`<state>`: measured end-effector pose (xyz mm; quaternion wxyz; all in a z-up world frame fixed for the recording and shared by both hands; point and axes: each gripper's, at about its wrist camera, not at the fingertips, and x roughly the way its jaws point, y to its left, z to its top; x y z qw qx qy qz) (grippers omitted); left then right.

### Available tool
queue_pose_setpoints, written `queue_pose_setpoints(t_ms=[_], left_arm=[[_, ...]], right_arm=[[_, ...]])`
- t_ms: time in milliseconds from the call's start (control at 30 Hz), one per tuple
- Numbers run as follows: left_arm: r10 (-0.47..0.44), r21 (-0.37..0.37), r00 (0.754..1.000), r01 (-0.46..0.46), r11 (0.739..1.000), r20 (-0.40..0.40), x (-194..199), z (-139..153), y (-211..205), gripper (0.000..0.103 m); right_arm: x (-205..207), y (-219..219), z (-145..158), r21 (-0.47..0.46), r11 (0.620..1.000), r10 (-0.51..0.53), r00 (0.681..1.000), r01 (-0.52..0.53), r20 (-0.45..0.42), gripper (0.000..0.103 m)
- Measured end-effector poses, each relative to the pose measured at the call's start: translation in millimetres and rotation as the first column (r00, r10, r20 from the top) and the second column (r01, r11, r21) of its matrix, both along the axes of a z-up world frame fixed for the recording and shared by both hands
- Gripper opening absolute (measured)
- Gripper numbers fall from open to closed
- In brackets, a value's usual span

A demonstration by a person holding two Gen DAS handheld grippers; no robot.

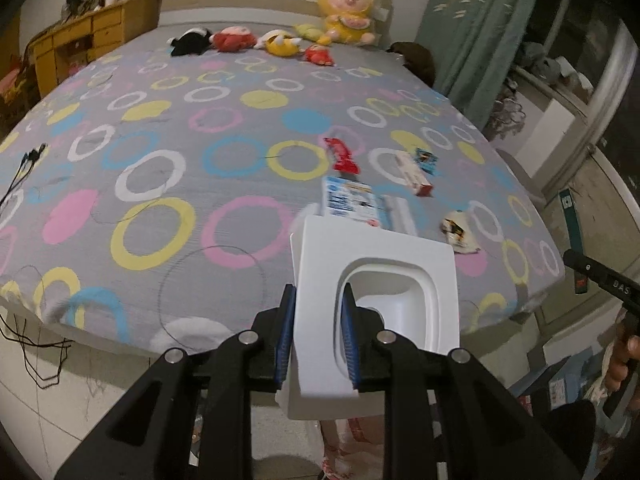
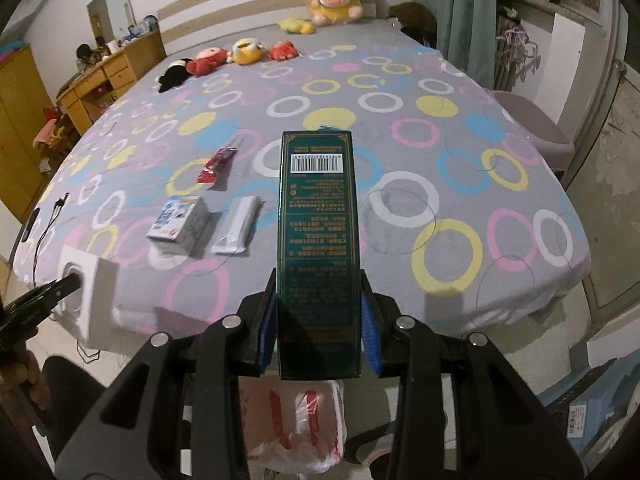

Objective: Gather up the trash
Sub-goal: 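Lift both boxes and carry them over the white trash bag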

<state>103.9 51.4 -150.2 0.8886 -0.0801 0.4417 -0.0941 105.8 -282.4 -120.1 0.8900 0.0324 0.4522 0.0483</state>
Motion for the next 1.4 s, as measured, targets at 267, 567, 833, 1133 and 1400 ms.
queue_pose_setpoints(t_ms=[267,567,833,1133,1400], left_arm=[[-0.037,0.033,0.999,0.036,0.999,0.032,-26.8,-3.0,-40.8,0.023],[-0.054,0.098,0.998,0.051,0.994,0.023,-62.2,-26.6,-76.6,0.023],[-0.131,0.143,0.991,0.129,0.981,-0.001,-90.1,-56.4,-104.6,0.023],[-0.167,0.167,0.986,0.169,0.971,-0.025,-107.9,-86.8,-118.3,0.023],[-0.206,0.181,0.975,0.217,0.959,-0.079,-114.0,-109.4,-132.9,0.023]], right_arm=[[-59.1,0.4,-6.9,-0.006,1.0,0.0,0.999,0.0,0.035,0.035],[-106.8,1.7,-18.4,-0.012,1.0,-0.017,0.998,0.018,0.065,0.035],[-137.6,15.7,-27.7,-0.058,0.998,-0.02,0.992,0.027,0.123,0.035],[-151.2,21.0,-57.0,-0.055,0.998,-0.023,0.996,0.028,0.09,0.035],[-153.0,27.0,-83.6,-0.063,0.998,-0.016,0.999,0.019,0.048,0.035]])
